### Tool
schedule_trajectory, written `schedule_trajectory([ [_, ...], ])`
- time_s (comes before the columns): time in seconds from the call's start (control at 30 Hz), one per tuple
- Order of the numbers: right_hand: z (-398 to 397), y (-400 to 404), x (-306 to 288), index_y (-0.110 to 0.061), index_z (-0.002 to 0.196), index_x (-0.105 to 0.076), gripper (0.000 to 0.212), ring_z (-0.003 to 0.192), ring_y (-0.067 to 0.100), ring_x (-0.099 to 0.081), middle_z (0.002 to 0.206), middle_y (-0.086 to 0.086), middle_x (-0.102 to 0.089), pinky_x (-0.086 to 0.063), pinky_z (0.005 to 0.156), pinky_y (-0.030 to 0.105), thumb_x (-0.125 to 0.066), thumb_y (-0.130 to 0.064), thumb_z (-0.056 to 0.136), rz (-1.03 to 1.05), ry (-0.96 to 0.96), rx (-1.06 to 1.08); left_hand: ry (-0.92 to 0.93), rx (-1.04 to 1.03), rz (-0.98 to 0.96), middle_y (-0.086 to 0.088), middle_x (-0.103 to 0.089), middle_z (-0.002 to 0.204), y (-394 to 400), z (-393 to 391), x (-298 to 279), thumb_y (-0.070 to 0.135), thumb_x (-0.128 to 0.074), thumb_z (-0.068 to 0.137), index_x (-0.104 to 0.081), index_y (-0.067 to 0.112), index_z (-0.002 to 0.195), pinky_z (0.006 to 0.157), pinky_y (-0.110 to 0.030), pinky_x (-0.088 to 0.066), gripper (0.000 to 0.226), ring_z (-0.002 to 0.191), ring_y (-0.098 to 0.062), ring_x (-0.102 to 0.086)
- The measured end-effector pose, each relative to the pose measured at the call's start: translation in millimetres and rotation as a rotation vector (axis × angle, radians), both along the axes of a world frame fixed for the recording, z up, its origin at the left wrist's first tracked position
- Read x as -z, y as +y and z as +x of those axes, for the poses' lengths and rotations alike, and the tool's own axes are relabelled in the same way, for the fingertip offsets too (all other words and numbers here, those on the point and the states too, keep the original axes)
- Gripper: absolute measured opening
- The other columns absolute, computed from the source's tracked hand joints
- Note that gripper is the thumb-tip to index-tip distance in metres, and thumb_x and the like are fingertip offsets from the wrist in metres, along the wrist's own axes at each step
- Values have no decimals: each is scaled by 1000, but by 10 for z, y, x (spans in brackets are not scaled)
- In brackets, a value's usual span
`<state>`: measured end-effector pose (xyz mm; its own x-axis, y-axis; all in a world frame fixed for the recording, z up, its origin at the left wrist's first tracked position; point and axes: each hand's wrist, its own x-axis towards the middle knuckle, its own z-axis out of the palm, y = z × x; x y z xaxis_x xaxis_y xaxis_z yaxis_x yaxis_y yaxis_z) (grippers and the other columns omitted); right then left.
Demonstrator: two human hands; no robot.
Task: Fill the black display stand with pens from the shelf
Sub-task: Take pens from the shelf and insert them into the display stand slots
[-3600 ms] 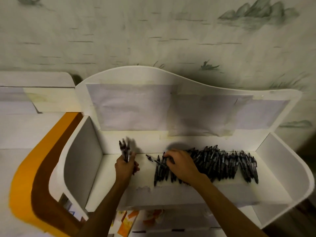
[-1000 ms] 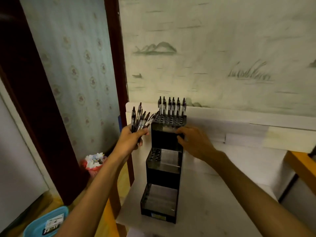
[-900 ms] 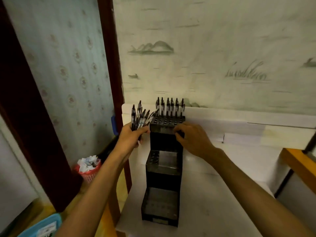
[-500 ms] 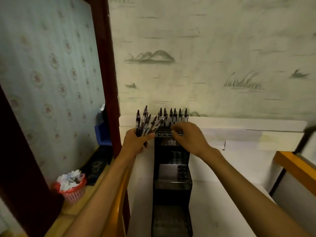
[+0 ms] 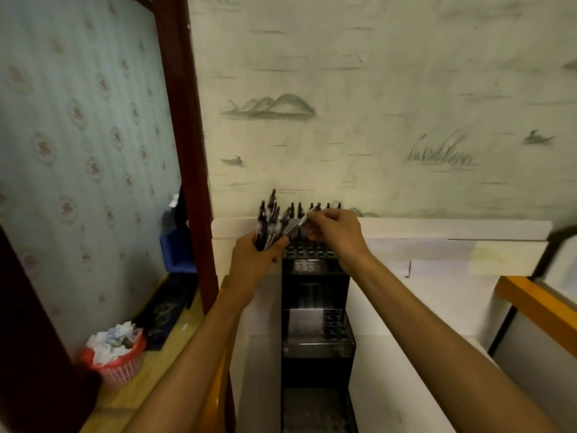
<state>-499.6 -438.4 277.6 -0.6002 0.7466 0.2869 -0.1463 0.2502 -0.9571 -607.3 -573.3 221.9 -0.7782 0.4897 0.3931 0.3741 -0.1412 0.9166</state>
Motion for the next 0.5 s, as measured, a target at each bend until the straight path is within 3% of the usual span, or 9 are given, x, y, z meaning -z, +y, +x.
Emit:
schedule_trajectory([
  [0.13,-47,113,-144,-1,87,-71,18,72,26,-75,76,11,-75,-63,69,36,-63,-16,93,26,134,83,-62,-54,6,4,-75,75,-60,-137,-18,37,-68,92,-70,19,87,42,-17,-39,19,48,-7,-55],
  [0.27,-98,195,-195,-9,88,-70,17,69,14,-72,74,2,-73,-61,74,41,-62,-21,95,448,24,179,-135,-31,-15,8,-57,58,-109,-204,-24,38,-65,94,-60,19,84,41,-20,-35,22,45,-4,-44],
  [0.5,-248,154,-189,-9,93,-72,20,71,15,-70,79,2,-73,-57,78,42,-62,-26,97,735,-116,140,-217,-2,68,1,-50,64,-73,-186,-81,16,-61,96,-53,15,93,40,-22,-32,8,47,-7,-41],
])
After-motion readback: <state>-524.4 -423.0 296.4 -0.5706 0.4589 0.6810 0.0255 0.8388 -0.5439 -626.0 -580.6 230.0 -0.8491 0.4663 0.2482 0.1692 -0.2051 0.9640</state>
